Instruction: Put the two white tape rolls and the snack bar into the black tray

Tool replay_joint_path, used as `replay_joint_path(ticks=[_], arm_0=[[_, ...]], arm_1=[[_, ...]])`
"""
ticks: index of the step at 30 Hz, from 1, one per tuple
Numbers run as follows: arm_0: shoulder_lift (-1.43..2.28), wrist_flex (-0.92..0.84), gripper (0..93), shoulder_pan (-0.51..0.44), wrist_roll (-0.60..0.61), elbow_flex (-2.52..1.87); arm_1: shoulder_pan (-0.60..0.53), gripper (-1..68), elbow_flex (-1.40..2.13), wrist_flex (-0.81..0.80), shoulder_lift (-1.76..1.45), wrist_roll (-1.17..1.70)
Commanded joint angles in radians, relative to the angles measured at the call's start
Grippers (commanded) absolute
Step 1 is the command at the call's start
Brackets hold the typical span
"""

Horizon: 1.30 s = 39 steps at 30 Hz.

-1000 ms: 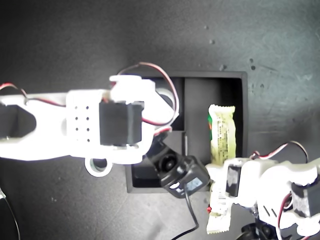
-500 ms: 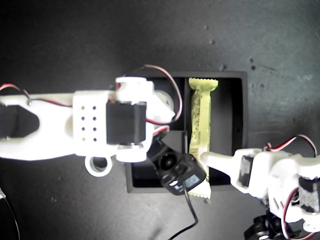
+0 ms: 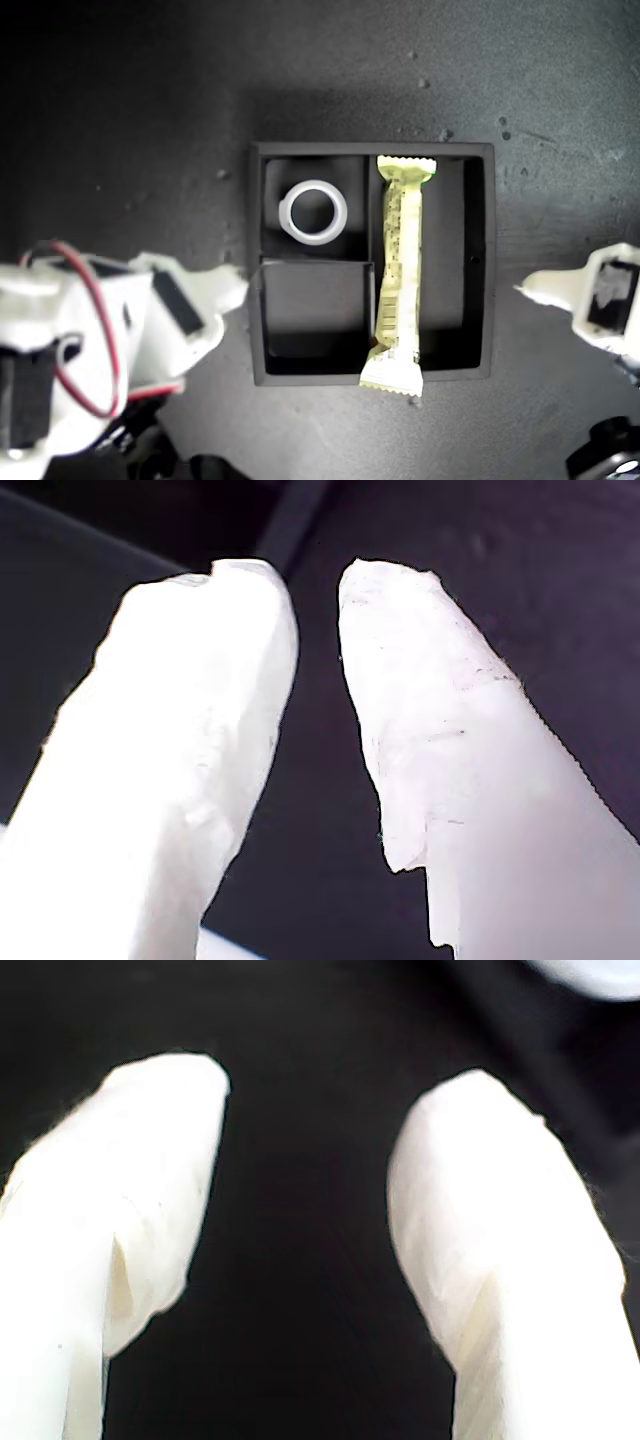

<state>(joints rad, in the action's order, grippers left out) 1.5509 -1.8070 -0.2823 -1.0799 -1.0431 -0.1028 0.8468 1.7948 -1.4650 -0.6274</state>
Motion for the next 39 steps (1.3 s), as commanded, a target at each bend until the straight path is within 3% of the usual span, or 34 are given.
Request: replay_joint_path(ticks=[1,5,10,16,26,39], arm_0=[[0.164,0.109,12.7,-0.114,-0.16,-0.262],[0.299,0.356,12.2,-0.213,-0.304,-0.577],[0.316,0.584,11.7,-0.222,-0.33,-0.752],[0.181,0.652,11.9,-0.21,-0.304,-0.716],[0.084,0.727,12.5,-0.17,-0.252,-0.71],[0.006,0.755,13.0,-0.146,-0.241,-0.695]], arm_1=[[0.011,-0.2,0.155,0.005,-0.179,-0.118],[-0.006,-0.2,0.244,-0.003,-0.219,-0.173],[-0.018,-0.2,0.287,-0.043,-0.219,-0.187],[-0.037,-0.2,0.408,-0.075,-0.221,-0.259],[-0.034,-0.5,0.79,-0.314,-0.448,-0.359],[-0.046,-0.5,0.934,-0.368,-0.517,-0.397]])
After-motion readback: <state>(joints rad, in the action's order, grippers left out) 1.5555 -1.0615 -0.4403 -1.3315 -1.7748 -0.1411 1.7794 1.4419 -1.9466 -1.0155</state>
